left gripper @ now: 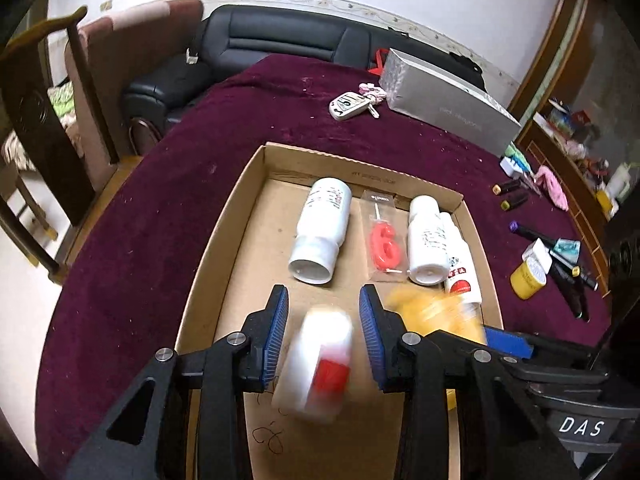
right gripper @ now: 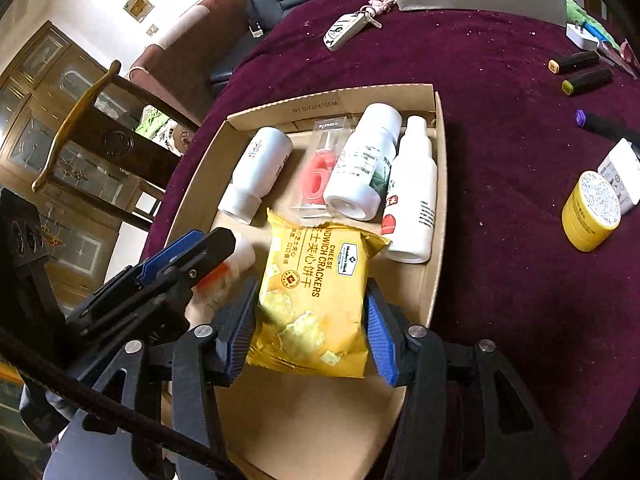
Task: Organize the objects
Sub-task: 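Lower the bottle and cracker bag into the box and open both tools, then withdraw both tools from the box toward the yellow jar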
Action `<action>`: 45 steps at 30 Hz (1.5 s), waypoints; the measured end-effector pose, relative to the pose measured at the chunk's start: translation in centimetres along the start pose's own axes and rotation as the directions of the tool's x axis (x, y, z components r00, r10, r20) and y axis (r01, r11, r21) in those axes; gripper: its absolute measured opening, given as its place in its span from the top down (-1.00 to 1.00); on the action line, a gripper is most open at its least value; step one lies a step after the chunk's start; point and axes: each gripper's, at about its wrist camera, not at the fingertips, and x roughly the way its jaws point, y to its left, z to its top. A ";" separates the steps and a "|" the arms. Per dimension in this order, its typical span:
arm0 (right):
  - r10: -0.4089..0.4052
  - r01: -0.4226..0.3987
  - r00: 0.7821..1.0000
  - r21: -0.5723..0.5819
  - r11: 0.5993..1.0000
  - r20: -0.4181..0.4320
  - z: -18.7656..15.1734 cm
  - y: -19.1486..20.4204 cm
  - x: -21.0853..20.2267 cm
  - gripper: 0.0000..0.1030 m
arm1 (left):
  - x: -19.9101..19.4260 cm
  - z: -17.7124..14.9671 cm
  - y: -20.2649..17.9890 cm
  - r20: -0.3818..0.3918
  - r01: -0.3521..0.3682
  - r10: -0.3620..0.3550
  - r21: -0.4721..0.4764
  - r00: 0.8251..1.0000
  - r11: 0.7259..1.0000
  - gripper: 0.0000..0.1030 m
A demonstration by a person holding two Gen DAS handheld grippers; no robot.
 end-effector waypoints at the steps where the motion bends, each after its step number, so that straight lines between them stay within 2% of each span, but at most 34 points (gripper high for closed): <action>1: 0.006 -0.006 1.000 -0.004 1.000 0.006 0.0 0.0 0.0 -0.01 | 0.0 0.0 0.3 -0.003 0.012 -0.012 -0.015 1.000 1.000 0.35; 6: -0.002 0.003 0.999 -0.010 1.000 0.038 0.3 0.3 -0.5 -0.02 | -1.1 -0.1 0.8 0.032 0.034 -0.032 -0.050 0.999 0.998 0.35; 9: -0.010 0.011 0.997 -0.018 1.000 0.070 0.1 0.2 -1.8 -0.02 | -2.8 -0.3 0.4 0.084 0.014 -0.011 -0.037 0.996 0.999 0.34; 11: -0.016 0.018 0.994 -0.025 1.000 0.111 -0.3 -0.1 -3.3 -0.02 | -4.4 -0.9 -0.5 0.133 -0.013 0.014 -0.013 0.991 1.000 0.25; 13: -0.041 0.050 0.983 -0.045 0.998 0.180 -0.9 -0.3 -5.2 -0.01 | -6.0 -1.6 -1.8 0.185 -0.046 0.041 0.022 0.982 0.999 0.13; 15: -0.081 0.105 0.957 -0.070 0.992 0.278 -1.7 -0.3 -7.8 -0.01 | -7.3 -2.4 -3.5 0.233 -0.092 0.075 0.062 0.970 0.994 0.13; 17: -0.136 0.186 0.902 -0.084 0.979 0.409 -3.0 -0.4 -11.1 -0.07 | -8.5 -3.2 -5.4 0.278 -0.131 0.098 0.100 0.955 0.986 0.13; 18: -0.168 0.232 0.865 -0.079 0.970 0.473 -3.8 -0.5 -12.7 -0.26 | -8.9 -3.5 -6.2 0.292 -0.143 0.105 0.113 0.951 0.983 0.10; 19: -0.210 0.289 0.801 -0.056 0.956 0.560 -4.9 -0.9 -14.7 -0.40 | -9.3 -3.8 -7.3 0.308 -0.156 0.110 0.128 0.945 0.979 0.05; 20: -0.231 0.314 0.761 -0.033 0.949 0.607 -5.5 -1.2 -15.7 -0.66 | -9.5 -4.0 -8.0 0.318 -0.161 0.111 0.137 0.942 0.977 0.03; 21: -0.246 0.328 0.714 -0.003 0.945 0.655 -6.2 -1.8 -16.8 -0.69 | -9.7 -4.2 -9.1 0.327 -0.169 0.112 0.151 0.938 0.974 -0.01; 22: -0.245 0.317 0.681 0.025 0.948 0.690 -6.9 -3.0 -18.0 -0.69 | -9.8 -4.3 -10.0 0.331 -0.176 0.113 0.165 0.937 0.970 -0.02; 24: -0.265 0.295 0.681 0.076 0.953 0.682 -6.8 -4.8 -18.8 -0.70 | -9.7 -4.6 -11.7 0.328 -0.184 0.113 0.195 0.938 0.963 -0.02; 28: -0.278 0.210 0.754 0.183 0.960 0.595 -6.4 -10.3 -19.2 -0.70 | -9.0 -5.3 -15.4 0.304 -0.195 0.112 0.259 0.946 0.946 -0.02; 30: -0.290 0.198 0.768 0.218 0.956 0.571 -6.8 -12.4 -19.2 -0.70 | -8.5 -5.6 -16.8 0.291 -0.197 0.112 0.284 0.950 0.938 -0.02; 38: -0.325 0.184 0.787 0.305 0.935 0.524 -8.6 -19.3 -20.7 -0.69 | -6.5 -6.5 -21.6 0.241 -0.203 0.120 0.358 0.963 0.911 -0.02; 45: -0.342 0.174 0.787 0.347 0.922 0.514 -8.2 -22.6 -21.5 -0.69 | -4.0 -6.8 -23.8 0.180 -0.187 0.124 0.398 0.976 0.898 -0.02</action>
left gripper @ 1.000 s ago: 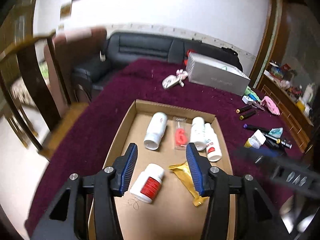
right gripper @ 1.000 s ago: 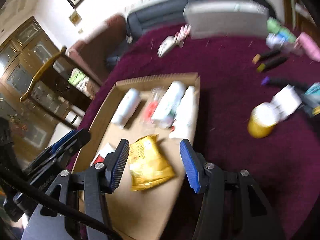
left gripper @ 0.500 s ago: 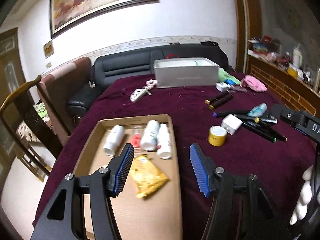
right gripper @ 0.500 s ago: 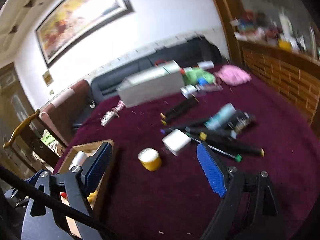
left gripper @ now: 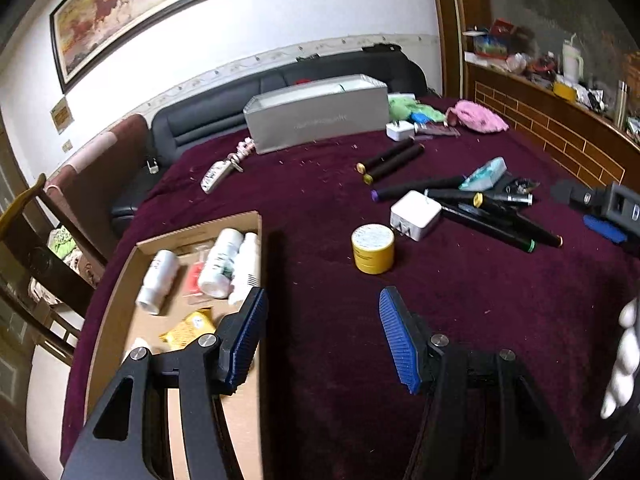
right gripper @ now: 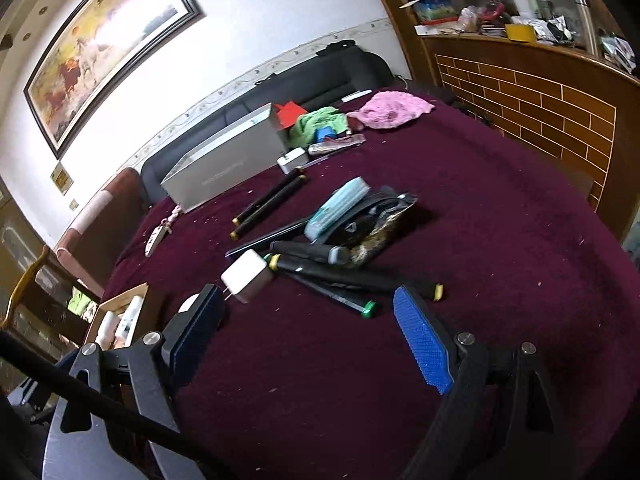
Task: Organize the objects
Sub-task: 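Withdraw both tools from the box toward the yellow jar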
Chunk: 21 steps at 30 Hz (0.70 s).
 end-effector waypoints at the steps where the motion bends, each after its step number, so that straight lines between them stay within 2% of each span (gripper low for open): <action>1: -0.003 0.003 1.000 0.003 1.000 0.004 0.3 -0.3 0.1 -0.69 | 0.5 0.0 -0.1 -0.013 0.003 -0.003 0.002 1.000 1.000 -0.02; 10: -0.013 0.012 1.000 0.034 0.999 0.019 3.1 -2.3 2.5 -0.69 | 4.1 0.0 -1.0 -0.101 0.007 -0.007 -0.001 0.995 1.000 -0.02; 17: 0.003 -0.006 0.999 0.080 0.997 0.046 5.3 -3.2 4.8 -0.69 | 7.8 0.7 -0.7 -0.167 0.108 -0.113 -0.040 0.979 0.993 -0.01; 21: -0.006 0.005 1.000 0.088 0.996 0.015 4.7 -4.4 6.2 -0.69 | 9.5 1.8 -0.9 -0.153 0.092 -0.091 0.001 0.984 0.996 -0.01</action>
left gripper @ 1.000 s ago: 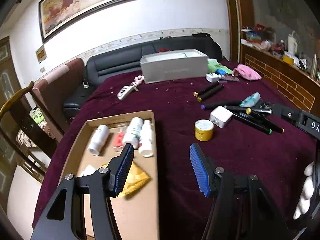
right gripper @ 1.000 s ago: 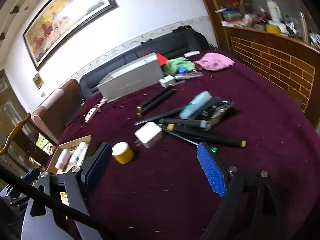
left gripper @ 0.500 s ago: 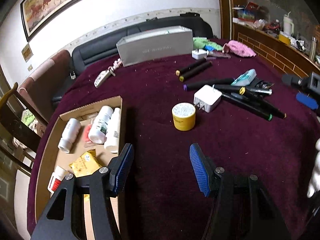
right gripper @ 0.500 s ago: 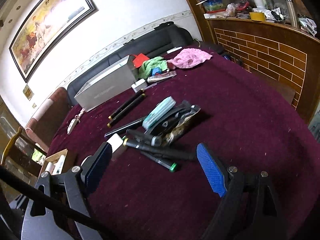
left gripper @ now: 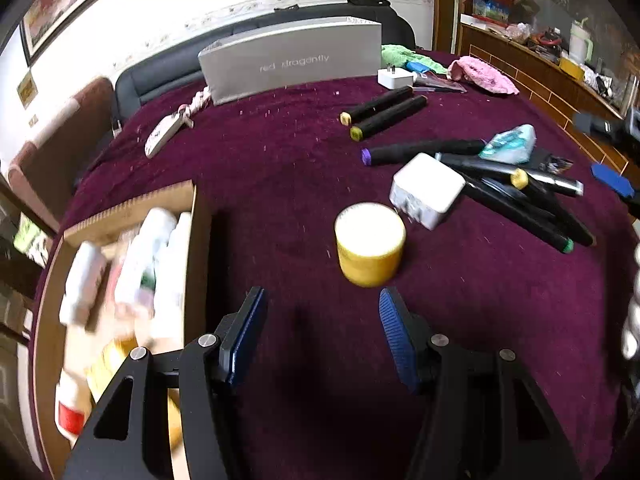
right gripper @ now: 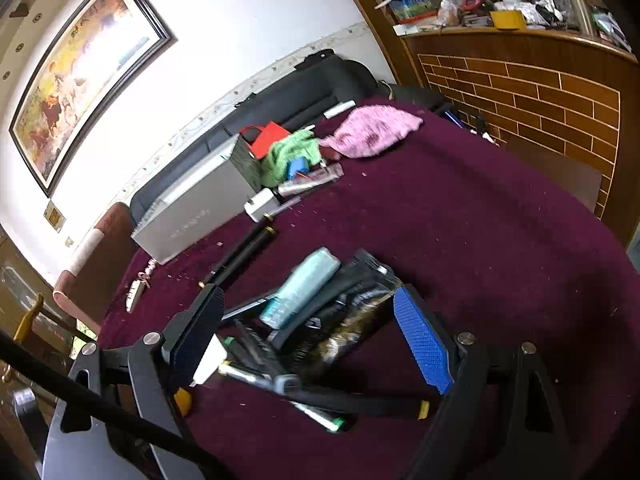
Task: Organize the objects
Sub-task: 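Withdraw both tools from the box toward the yellow jar, then grasp the yellow jar with the left tool while the right tool grasps the white charger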
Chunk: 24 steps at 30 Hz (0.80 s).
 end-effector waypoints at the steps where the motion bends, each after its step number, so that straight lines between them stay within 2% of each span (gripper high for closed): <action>1: -0.002 0.002 1.000 0.008 1.000 -0.027 -0.1 -0.4 0.5 -0.69 | 0.3 0.5 -0.1 0.008 0.000 0.000 0.010 1.000 1.000 -0.01; 4: 0.016 -0.013 0.999 0.045 0.999 -0.051 0.0 -1.2 0.8 -0.69 | 1.6 1.6 -0.6 0.019 0.028 -0.029 0.035 0.999 0.999 -0.02; 8: 0.012 -0.011 0.999 0.030 0.999 -0.043 -0.1 -1.1 0.5 -0.69 | 3.8 2.4 -2.2 0.004 0.015 -0.016 0.094 1.000 0.995 -0.02; 13: 0.005 -0.003 0.998 0.025 1.000 -0.065 -0.3 -0.9 1.2 -0.69 | 3.6 3.0 -2.4 0.030 0.083 -0.085 0.074 0.996 0.994 -0.02; 16: 0.003 -0.001 0.997 0.028 1.000 -0.073 -0.4 -1.0 1.3 -0.69 | 4.2 3.7 -2.6 0.026 0.053 -0.055 0.097 0.998 0.994 -0.02; 18: 0.002 0.000 0.997 0.026 1.000 -0.080 -0.5 -1.0 1.4 -0.69 | 4.9 4.2 -2.5 0.015 0.070 -0.072 0.081 0.997 0.994 -0.02; 20: 0.000 0.002 0.997 0.018 1.000 -0.080 -0.5 -0.8 1.5 -0.69 | 5.8 4.4 -1.9 -0.023 0.105 -0.104 0.028 0.994 0.994 0.08; 21: 0.000 0.002 0.997 0.014 1.000 -0.081 -0.5 -0.7 1.5 -0.69 | 5.7 4.4 -1.7 -0.015 0.107 -0.107 0.011 0.994 0.994 0.35; 24: 0.000 0.000 0.996 0.003 1.000 -0.091 -0.6 -0.6 1.8 -0.69 | 4.6 4.0 -1.3 0.003 0.124 -0.124 -0.006 0.992 0.992 0.35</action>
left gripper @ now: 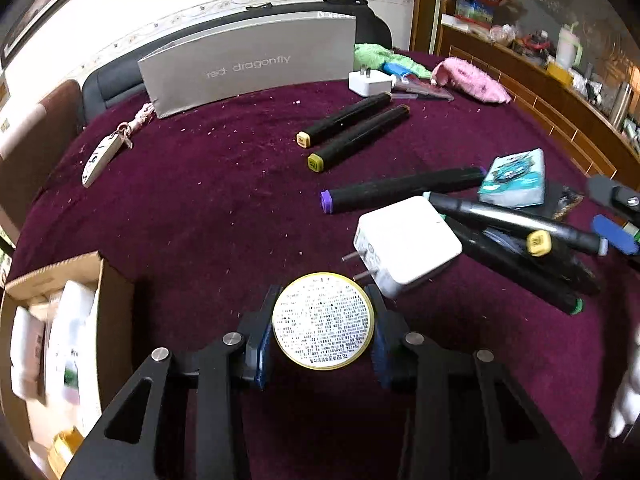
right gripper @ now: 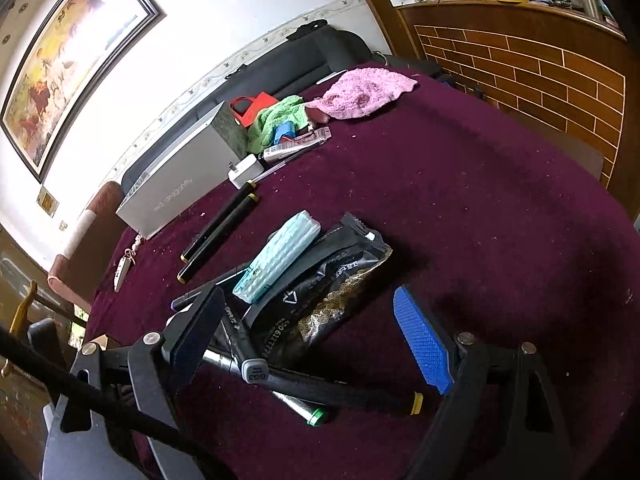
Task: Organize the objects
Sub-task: 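Grasp the yellow jar with the left tool while the right tool grasps the white charger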
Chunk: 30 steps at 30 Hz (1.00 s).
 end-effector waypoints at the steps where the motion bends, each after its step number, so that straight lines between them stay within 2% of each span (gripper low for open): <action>1: 0.001 -0.001 1.000 -0.004 1.000 -0.004 0.0 0.0 0.1 -0.69 | -1.0 -0.4 0.0 0.021 0.000 0.000 0.003 1.000 1.000 0.35; 3: -0.001 0.001 1.000 -0.009 1.000 -0.005 -0.1 0.1 0.2 -0.69 | -2.7 -0.9 -0.1 0.048 -0.002 0.002 -0.004 0.999 1.000 0.35; 9: -0.003 0.003 1.000 -0.048 0.999 0.004 -0.3 0.6 0.2 -0.69 | -9.3 -3.5 0.4 0.167 0.065 -0.049 -0.093 0.985 0.994 0.34; 11: -0.013 0.014 1.000 -0.064 0.998 0.011 -0.6 0.7 0.3 -0.69 | -10.0 -4.5 0.8 0.190 0.111 -0.080 -0.157 0.979 0.981 0.34; 14: -0.032 0.035 0.999 -0.095 0.995 0.029 -1.0 1.2 0.3 -0.69 | -10.2 -5.8 0.4 0.195 0.083 -0.052 -0.152 0.979 0.985 0.34; 15: -0.037 0.040 0.999 -0.105 0.994 0.027 -1.2 1.4 0.0 -0.68 | -10.6 -6.3 0.4 0.194 0.098 -0.069 -0.148 0.979 0.984 0.34; 17: 0.030 -0.032 0.999 -0.102 0.994 -0.014 -1.7 1.9 -1.0 -0.67 | -11.5 -7.1 0.6 0.212 0.132 -0.100 -0.143 0.972 0.981 0.34; 18: 0.089 -0.093 0.995 -0.089 0.992 -0.043 -2.1 2.2 -1.6 -0.67 | -12.2 -7.5 0.9 0.227 0.145 -0.110 -0.143 0.968 0.979 0.34; 20: 0.187 -0.197 0.976 -0.082 0.977 -0.108 -2.6 3.7 -2.4 -0.67 | -13.2 -8.0 1.4 0.252 0.177 -0.136 -0.149 0.958 0.973 0.34; 22: 0.242 -0.261 0.956 -0.105 0.960 -0.168 -2.8 6.0 -2.4 -0.67 | -14.4 -8.5 1.9 0.280 0.206 -0.156 -0.157 0.947 0.966 0.34; 25: 0.197 -0.245 0.952 -0.199 0.949 -0.233 -3.3 9.9 -0.6 -0.67 | -15.6 -9.1 2.8 0.303 0.228 -0.171 -0.165 0.938 0.960 0.34; 28: 0.078 -0.163 0.955 -0.288 0.944 -0.287 -3.6 12.9 3.3 -0.67 | -16.5 -9.9 4.4 0.322 0.238 -0.172 -0.178 0.931 0.955 0.34; 30: -0.004 -0.097 0.957 -0.330 0.939 -0.291 -3.5 13.6 5.3 -0.67 | -16.9 -10.5 5.7 0.334 0.238 -0.164 -0.194 0.928 0.952 0.34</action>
